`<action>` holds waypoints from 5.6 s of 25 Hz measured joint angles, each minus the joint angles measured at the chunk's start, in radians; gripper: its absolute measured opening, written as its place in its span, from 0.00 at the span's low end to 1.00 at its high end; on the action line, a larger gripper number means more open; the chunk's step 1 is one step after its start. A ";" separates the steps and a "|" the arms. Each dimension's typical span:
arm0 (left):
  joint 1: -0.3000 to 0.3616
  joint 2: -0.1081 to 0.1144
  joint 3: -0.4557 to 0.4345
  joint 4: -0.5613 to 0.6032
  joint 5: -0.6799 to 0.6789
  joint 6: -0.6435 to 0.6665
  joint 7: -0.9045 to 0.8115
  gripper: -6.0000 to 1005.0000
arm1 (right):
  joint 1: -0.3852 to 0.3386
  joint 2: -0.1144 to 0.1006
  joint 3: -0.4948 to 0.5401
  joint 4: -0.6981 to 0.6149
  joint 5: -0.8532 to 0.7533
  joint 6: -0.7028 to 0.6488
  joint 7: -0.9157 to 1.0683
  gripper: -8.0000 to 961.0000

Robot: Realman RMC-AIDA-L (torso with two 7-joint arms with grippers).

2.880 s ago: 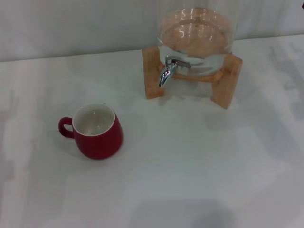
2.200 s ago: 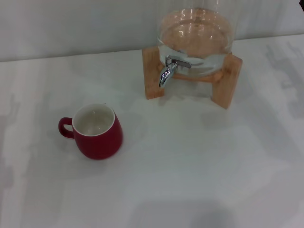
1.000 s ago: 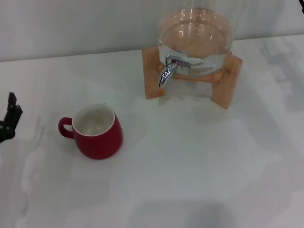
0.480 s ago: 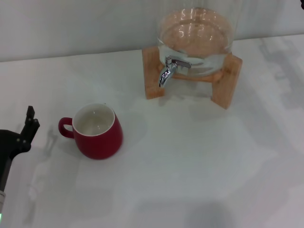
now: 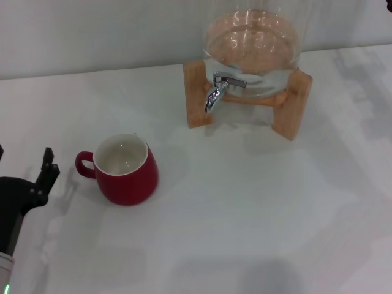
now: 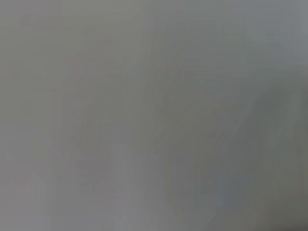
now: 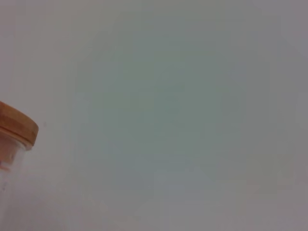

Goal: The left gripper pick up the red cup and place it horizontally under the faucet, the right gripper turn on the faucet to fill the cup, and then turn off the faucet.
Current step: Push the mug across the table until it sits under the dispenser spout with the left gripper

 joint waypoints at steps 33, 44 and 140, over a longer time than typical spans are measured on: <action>-0.026 0.009 0.065 -0.007 0.002 0.144 0.003 0.86 | -0.004 0.005 0.000 0.000 0.000 0.029 0.000 0.66; -0.067 0.016 0.070 -0.028 0.002 0.171 0.003 0.86 | -0.009 0.008 -0.002 0.000 0.003 0.040 0.000 0.66; -0.430 0.020 0.099 0.036 0.041 0.568 -0.045 0.11 | -0.018 0.018 -0.091 0.014 -0.002 0.149 0.011 0.66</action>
